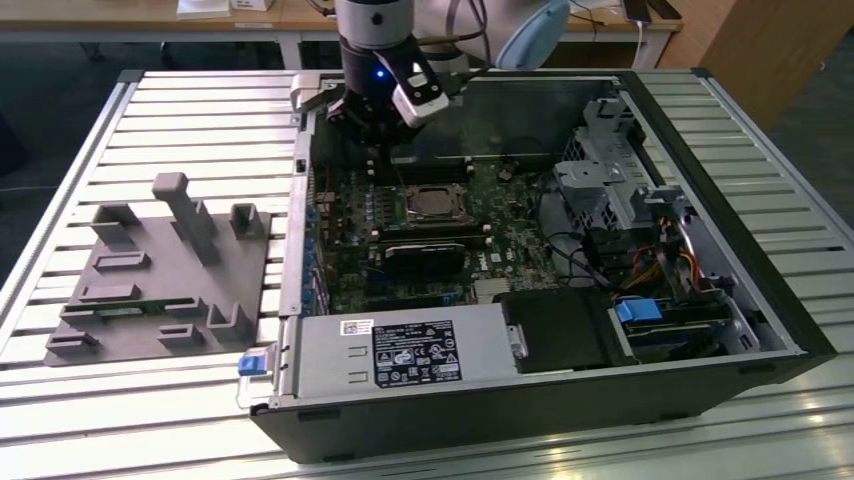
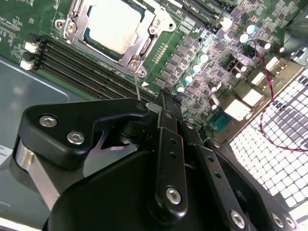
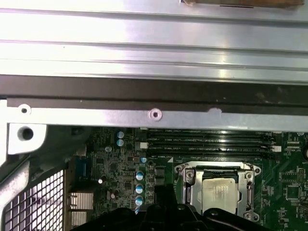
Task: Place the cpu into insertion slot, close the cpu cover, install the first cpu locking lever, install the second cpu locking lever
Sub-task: 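Install the first cpu locking lever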
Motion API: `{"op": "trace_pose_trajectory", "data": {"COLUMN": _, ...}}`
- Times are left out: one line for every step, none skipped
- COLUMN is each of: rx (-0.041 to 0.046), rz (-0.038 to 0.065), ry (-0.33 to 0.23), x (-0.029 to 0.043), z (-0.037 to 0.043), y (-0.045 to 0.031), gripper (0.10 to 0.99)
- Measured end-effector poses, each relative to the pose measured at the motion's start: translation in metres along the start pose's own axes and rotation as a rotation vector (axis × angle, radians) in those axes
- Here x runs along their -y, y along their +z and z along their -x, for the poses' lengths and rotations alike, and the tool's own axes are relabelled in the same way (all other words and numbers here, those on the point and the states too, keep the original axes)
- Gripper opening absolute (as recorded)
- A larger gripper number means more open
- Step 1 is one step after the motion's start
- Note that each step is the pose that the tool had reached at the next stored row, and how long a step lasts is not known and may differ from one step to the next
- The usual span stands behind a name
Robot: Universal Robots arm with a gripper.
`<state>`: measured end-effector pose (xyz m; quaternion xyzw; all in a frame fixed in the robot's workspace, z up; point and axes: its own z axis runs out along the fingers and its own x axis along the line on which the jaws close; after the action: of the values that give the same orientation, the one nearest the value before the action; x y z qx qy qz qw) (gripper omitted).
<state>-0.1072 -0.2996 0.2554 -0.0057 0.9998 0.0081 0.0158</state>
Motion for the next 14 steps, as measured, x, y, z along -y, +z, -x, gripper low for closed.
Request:
{"op": "trace_pose_trajectory", "data": {"rx": 0.0000, "rz": 0.000, "ry": 0.000, "x": -0.0010, "z": 0.0000, "y": 0.0003, "gripper": 0.106}}
{"op": "trace_pose_trajectory", "data": {"rx": 0.0001, "rz": 0.000, "ry": 0.000, "x": -0.0019, "z": -0.0001, "y": 0.0005, "gripper": 0.106}}
{"op": "trace_pose_trajectory", "data": {"rx": 0.0000, "rz": 0.000, "ry": 0.000, "x": -0.0028, "z": -0.0002, "y": 0.0008, "gripper": 0.106}}
{"op": "trace_pose_trajectory", "data": {"rx": 0.0000, "rz": 0.000, "ry": 0.000, "x": -0.0036, "z": -0.0003, "y": 0.0010, "gripper": 0.106}}
{"op": "trace_pose_trajectory", "data": {"rx": 0.0001, "rz": 0.000, "ry": 0.000, "x": -0.0042, "z": -0.0004, "y": 0.0012, "gripper": 0.106}}
{"op": "trace_pose_trajectory", "data": {"rx": 0.0001, "rz": 0.000, "ry": 0.000, "x": -0.0049, "z": -0.0005, "y": 0.0013, "gripper": 0.106}}
{"op": "trace_pose_trajectory", "data": {"rx": 0.0001, "rz": 0.000, "ry": 0.000, "x": -0.0056, "z": -0.0005, "y": 0.0015, "gripper": 0.106}}
{"op": "trace_pose_trajectory", "data": {"rx": 0.0001, "rz": 0.000, "ry": 0.000, "x": -0.0062, "z": -0.0006, "y": 0.0016, "gripper": 0.106}}
{"op": "trace_pose_trajectory", "data": {"rx": 0.0001, "rz": 0.000, "ry": 0.000, "x": -0.0069, "z": -0.0007, "y": 0.0018, "gripper": 0.106}}
{"op": "trace_pose_trajectory", "data": {"rx": 0.0001, "rz": 0.000, "ry": 0.000, "x": -0.0076, "z": -0.0007, "y": 0.0019, "gripper": 0.106}}
{"op": "trace_pose_trajectory", "data": {"rx": 0.0001, "rz": 0.000, "ry": 0.000, "x": -0.0083, "z": -0.0007, "y": 0.0021, "gripper": 0.106}}
{"op": "trace_pose_trajectory", "data": {"rx": 0.0001, "rz": 0.000, "ry": 0.000, "x": -0.0090, "z": -0.0008, "y": 0.0023, "gripper": 0.106}}
{"op": "trace_pose_trajectory", "data": {"rx": 0.0001, "rz": 0.000, "ry": 0.000, "x": -0.0098, "z": -0.0008, "y": 0.0024, "gripper": 0.106}}
{"op": "trace_pose_trajectory", "data": {"rx": 0.0001, "rz": 0.000, "ry": 0.000, "x": -0.0105, "z": -0.0008, "y": 0.0025, "gripper": 0.106}}
